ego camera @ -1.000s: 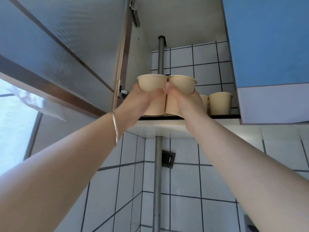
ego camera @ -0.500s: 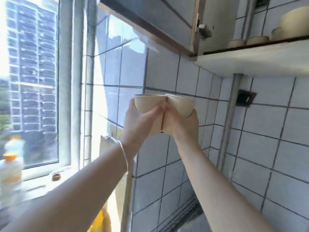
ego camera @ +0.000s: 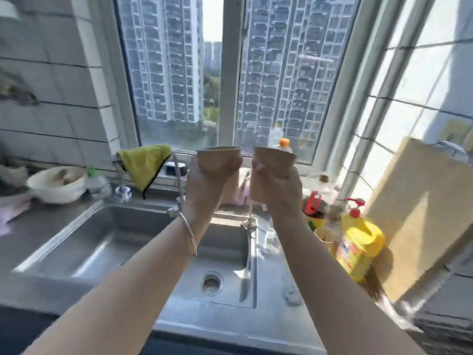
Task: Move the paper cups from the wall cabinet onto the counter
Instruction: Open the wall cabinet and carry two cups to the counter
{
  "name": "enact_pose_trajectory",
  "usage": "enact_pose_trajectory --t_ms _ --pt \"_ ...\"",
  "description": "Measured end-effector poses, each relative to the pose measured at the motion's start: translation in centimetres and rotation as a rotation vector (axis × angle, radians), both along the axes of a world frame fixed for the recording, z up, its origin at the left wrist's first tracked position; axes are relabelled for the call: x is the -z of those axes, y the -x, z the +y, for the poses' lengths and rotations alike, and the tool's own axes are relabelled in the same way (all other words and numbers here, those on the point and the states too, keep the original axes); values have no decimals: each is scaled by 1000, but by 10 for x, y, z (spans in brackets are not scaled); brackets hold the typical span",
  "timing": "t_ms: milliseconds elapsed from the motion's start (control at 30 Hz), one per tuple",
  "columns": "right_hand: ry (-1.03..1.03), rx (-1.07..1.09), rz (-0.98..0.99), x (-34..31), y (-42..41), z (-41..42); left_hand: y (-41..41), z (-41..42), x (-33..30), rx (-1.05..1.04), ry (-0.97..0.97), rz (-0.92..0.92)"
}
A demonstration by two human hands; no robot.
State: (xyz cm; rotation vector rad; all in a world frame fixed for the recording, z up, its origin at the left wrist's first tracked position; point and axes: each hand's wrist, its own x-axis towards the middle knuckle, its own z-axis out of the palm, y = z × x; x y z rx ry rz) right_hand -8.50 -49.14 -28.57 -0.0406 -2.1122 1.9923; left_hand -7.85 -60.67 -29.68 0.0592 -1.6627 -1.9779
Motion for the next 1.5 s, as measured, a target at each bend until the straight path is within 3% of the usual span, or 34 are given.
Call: enact_pose_trajectory --t_ms 333,700,900,1233,1500 --pt "74 -441 -151 73 -75 -317 -126 -305 58 -510 119 -193" --pt "-26 -944 -277 116 -173 -597 -279 -539 105 -1017 -143 -262" --pt "-165 -1165 -220 123 -212 -720 -330 -625 115 -1259 -237 -267" --pt "-343 -1403 -242 148 -268 -848 -397 -720 148 -1469 -350 -297" --pt "-392 -1400 -285 186 -306 -955 -430 -837 186 -1427 -385 -376"
